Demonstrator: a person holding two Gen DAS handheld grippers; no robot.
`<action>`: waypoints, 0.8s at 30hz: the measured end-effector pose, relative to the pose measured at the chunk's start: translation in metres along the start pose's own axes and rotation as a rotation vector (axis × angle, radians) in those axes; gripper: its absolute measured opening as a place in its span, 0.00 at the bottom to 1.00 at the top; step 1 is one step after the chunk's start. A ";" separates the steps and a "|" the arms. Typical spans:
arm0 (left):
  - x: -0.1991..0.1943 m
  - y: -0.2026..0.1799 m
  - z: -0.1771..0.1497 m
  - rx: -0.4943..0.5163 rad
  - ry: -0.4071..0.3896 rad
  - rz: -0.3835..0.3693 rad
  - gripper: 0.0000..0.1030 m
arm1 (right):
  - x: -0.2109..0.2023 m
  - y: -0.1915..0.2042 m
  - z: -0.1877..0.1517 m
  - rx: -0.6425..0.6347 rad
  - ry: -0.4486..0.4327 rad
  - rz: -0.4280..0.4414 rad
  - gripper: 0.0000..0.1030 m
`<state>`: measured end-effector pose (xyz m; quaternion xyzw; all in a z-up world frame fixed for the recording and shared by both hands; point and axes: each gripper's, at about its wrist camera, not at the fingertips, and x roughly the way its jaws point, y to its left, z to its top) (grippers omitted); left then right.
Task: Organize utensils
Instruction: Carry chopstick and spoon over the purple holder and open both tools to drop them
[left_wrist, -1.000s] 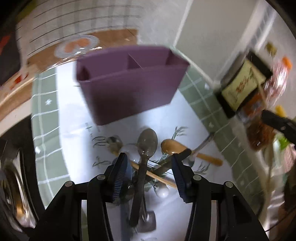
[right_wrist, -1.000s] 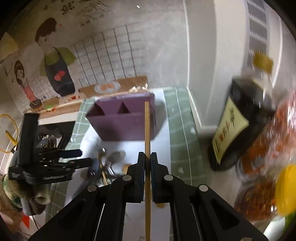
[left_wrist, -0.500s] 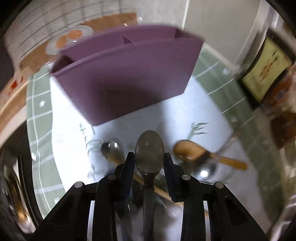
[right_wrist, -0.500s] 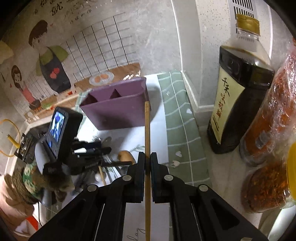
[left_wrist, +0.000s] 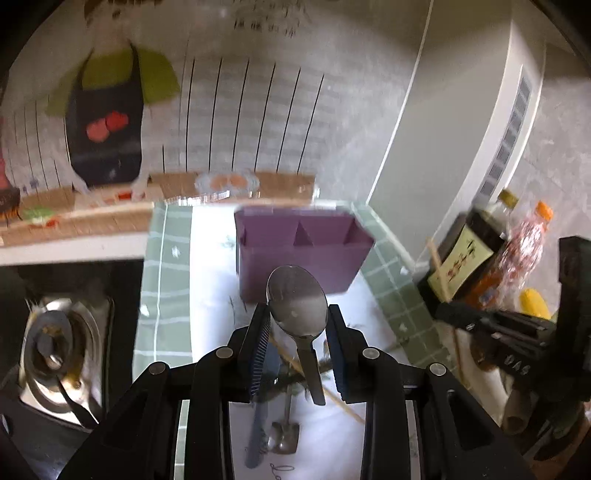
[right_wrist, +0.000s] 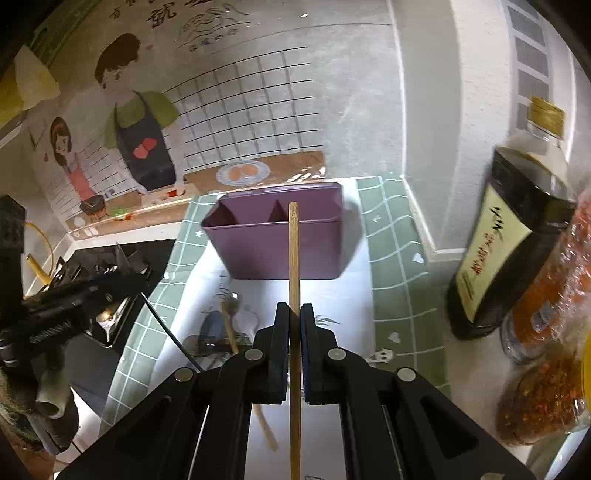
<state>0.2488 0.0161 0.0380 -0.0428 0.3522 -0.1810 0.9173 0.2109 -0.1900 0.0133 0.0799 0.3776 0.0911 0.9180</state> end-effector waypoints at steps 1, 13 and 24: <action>-0.005 -0.003 0.009 0.012 -0.022 0.001 0.31 | -0.001 0.002 0.002 -0.006 -0.006 0.005 0.05; -0.053 -0.028 0.142 0.119 -0.280 0.027 0.31 | -0.079 0.025 0.133 -0.102 -0.420 0.019 0.05; 0.024 -0.006 0.153 0.059 -0.195 0.083 0.31 | -0.008 0.020 0.167 -0.077 -0.479 0.031 0.05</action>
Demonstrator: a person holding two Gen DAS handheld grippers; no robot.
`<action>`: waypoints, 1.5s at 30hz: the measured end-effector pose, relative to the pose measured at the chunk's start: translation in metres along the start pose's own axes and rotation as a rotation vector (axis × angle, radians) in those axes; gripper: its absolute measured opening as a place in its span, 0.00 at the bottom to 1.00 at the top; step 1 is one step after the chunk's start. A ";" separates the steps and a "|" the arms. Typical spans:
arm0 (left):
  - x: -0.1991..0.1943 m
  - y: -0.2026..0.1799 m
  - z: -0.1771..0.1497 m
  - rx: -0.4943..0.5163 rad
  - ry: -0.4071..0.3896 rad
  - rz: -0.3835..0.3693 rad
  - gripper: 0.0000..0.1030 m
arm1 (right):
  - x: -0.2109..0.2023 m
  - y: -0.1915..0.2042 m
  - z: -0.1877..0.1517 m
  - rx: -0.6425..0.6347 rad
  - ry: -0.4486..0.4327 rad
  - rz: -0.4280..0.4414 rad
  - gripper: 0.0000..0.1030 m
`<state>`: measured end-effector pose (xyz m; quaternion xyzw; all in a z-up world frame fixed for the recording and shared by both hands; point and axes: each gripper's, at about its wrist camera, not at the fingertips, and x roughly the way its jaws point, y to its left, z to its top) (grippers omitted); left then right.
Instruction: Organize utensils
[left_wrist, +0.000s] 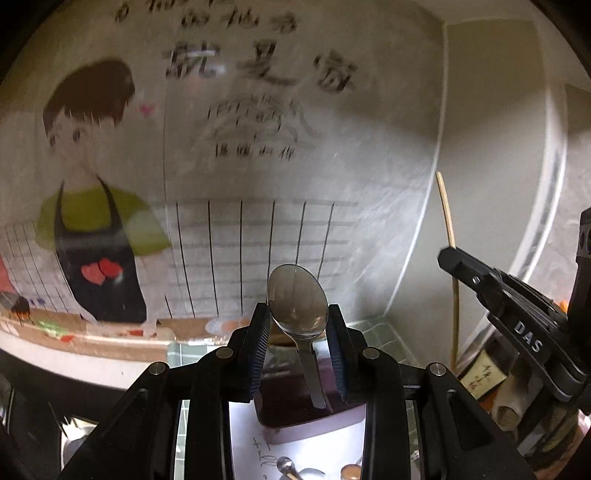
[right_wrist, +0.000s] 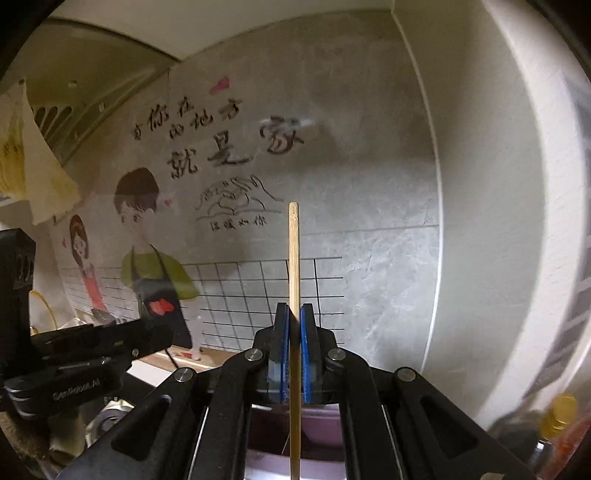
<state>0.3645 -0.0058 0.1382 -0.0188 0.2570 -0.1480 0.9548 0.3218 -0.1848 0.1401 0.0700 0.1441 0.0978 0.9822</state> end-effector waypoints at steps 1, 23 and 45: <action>0.007 0.002 -0.002 -0.007 0.010 0.007 0.31 | 0.009 0.000 -0.003 -0.004 0.000 0.000 0.05; 0.071 0.038 -0.058 -0.165 0.173 0.060 0.43 | 0.078 -0.035 -0.079 0.072 0.103 -0.011 0.29; -0.059 0.084 -0.176 -0.205 0.309 0.000 0.71 | -0.093 0.002 -0.119 0.045 0.246 -0.255 0.74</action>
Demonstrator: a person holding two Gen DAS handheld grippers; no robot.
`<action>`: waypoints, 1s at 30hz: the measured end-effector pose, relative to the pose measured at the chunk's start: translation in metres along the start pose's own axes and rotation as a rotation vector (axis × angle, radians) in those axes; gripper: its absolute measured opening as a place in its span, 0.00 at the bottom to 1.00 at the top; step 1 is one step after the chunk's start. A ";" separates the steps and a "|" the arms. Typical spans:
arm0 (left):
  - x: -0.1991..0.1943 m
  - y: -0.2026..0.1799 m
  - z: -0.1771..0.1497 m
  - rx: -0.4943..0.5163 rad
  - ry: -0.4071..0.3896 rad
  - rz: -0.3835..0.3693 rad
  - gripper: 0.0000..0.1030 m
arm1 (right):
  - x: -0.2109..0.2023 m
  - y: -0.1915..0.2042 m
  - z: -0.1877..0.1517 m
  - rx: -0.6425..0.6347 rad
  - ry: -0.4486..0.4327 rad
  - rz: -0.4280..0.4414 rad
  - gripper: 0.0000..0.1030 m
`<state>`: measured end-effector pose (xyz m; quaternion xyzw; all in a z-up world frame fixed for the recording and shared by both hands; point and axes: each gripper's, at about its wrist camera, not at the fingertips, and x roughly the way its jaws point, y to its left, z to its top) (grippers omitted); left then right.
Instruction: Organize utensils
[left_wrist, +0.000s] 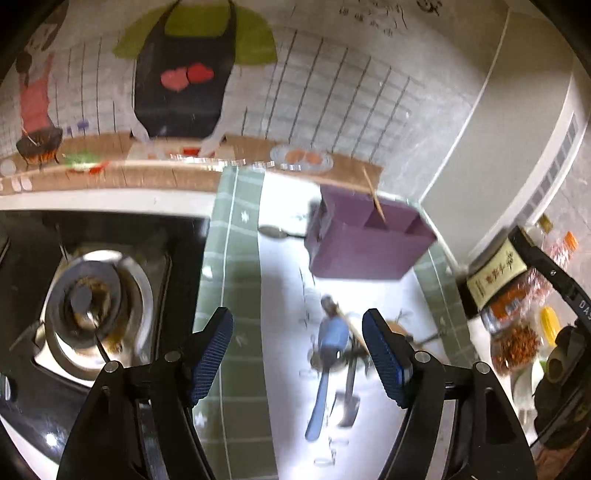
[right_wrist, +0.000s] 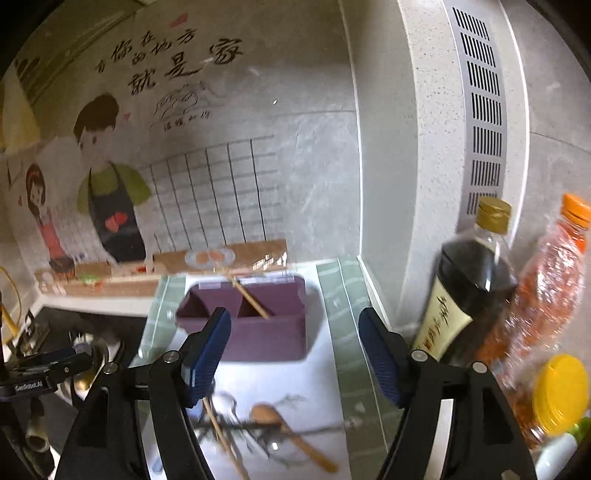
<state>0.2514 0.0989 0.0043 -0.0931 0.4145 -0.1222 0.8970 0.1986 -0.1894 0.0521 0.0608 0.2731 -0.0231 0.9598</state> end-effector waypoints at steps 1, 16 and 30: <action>0.003 0.000 0.000 0.005 0.006 0.002 0.71 | -0.002 0.001 -0.003 -0.008 0.007 -0.007 0.79; 0.069 0.005 -0.014 -0.023 0.126 0.041 0.59 | 0.079 0.028 -0.066 -0.192 0.305 0.154 0.82; 0.046 0.000 -0.079 0.011 0.213 0.079 0.59 | 0.152 0.105 -0.106 -0.313 0.478 0.293 0.23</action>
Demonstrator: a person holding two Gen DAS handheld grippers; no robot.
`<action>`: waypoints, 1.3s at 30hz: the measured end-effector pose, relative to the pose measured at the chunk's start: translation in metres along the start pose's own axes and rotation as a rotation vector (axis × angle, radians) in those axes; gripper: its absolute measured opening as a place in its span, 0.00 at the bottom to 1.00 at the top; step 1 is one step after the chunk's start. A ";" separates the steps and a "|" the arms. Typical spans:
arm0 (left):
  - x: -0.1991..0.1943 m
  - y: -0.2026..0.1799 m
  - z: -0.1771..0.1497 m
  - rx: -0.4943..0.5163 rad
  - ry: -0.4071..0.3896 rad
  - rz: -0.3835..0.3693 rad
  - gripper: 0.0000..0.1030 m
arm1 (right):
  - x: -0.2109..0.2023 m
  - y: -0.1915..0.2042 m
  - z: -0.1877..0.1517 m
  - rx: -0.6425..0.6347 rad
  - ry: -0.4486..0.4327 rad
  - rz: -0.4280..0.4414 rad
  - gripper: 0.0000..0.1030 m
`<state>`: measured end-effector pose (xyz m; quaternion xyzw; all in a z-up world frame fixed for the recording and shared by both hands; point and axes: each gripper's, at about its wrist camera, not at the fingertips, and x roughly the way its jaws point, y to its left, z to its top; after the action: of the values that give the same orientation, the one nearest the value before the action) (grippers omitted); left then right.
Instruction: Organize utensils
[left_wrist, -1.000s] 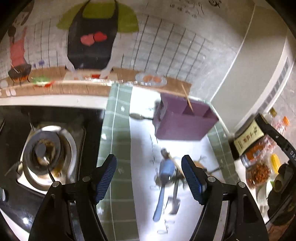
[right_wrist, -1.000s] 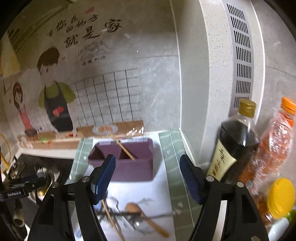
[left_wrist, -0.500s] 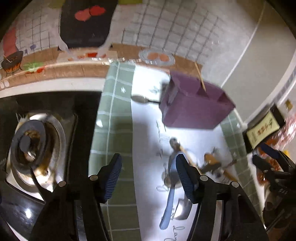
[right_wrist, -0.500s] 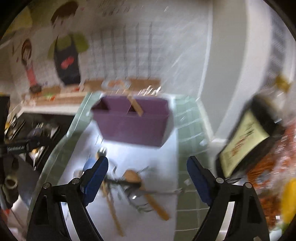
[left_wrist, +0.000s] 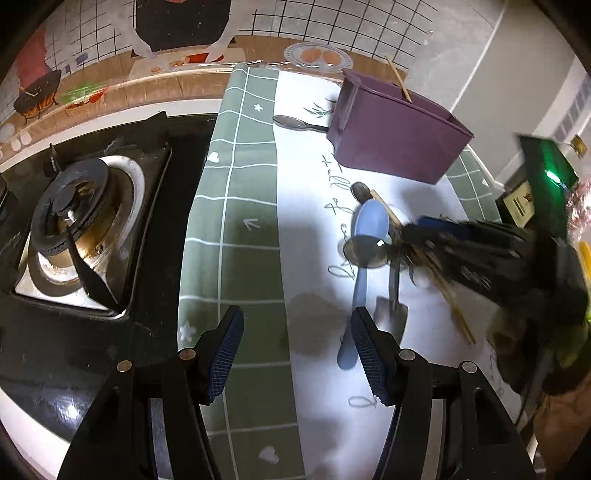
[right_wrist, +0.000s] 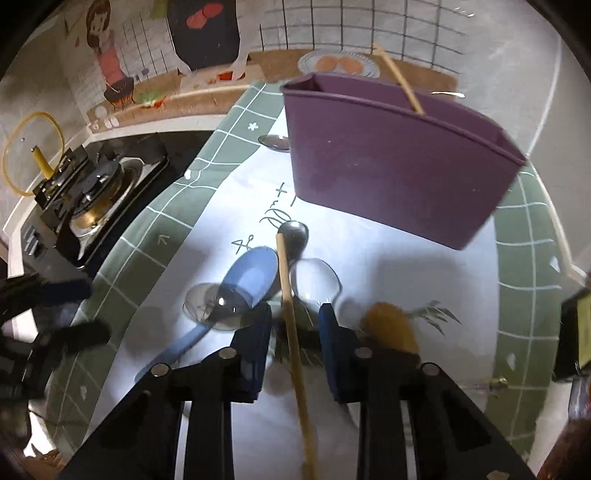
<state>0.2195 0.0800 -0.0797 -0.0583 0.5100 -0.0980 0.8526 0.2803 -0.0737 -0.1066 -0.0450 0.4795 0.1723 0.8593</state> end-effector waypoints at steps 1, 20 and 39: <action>-0.001 -0.001 -0.001 0.005 0.003 -0.007 0.59 | 0.005 -0.001 0.002 0.011 0.009 0.002 0.22; 0.053 -0.052 0.068 0.154 0.106 -0.063 0.60 | -0.082 -0.066 -0.033 0.234 -0.047 -0.012 0.05; 0.110 -0.079 0.095 0.215 0.127 0.109 0.37 | -0.090 -0.071 -0.044 0.260 -0.092 -0.048 0.05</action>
<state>0.3455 -0.0218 -0.1131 0.0672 0.5518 -0.1091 0.8241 0.2257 -0.1737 -0.0612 0.0632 0.4566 0.0900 0.8828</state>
